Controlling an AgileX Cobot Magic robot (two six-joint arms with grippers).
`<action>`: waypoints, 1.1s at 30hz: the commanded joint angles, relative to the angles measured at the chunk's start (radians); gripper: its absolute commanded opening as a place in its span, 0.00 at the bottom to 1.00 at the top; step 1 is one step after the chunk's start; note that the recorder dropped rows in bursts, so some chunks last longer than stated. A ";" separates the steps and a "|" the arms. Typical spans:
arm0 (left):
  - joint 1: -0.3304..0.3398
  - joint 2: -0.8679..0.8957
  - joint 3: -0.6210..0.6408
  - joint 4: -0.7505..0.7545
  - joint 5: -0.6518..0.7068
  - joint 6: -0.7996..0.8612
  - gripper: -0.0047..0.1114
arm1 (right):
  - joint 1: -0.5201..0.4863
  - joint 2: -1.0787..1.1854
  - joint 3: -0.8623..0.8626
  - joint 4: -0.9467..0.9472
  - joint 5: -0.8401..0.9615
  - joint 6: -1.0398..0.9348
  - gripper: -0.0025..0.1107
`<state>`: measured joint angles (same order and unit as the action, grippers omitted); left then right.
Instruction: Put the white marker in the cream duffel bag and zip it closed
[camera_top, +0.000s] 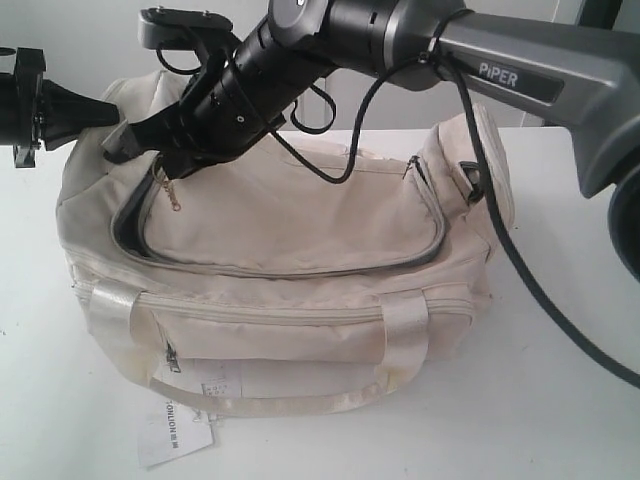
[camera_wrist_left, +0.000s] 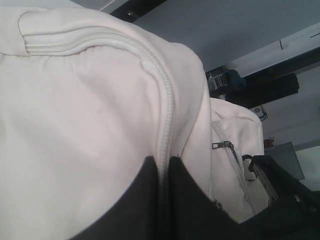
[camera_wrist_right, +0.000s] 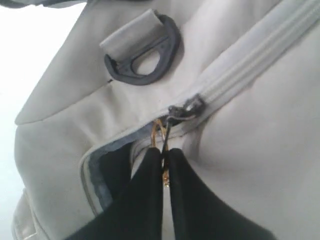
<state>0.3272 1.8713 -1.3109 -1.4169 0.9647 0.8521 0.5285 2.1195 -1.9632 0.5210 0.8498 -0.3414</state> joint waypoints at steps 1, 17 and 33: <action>0.002 -0.009 -0.005 -0.063 0.027 0.004 0.04 | -0.002 -0.016 -0.006 0.032 0.053 -0.040 0.02; 0.002 -0.009 -0.005 -0.025 0.040 0.022 0.05 | -0.002 0.025 -0.002 0.021 0.007 0.012 0.02; 0.101 -0.030 -0.006 0.072 -0.068 0.017 0.66 | -0.002 0.029 -0.002 0.023 -0.012 0.016 0.02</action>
<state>0.4087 1.8598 -1.3109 -1.3352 0.9307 0.8612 0.5285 2.1542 -1.9632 0.5412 0.8303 -0.3255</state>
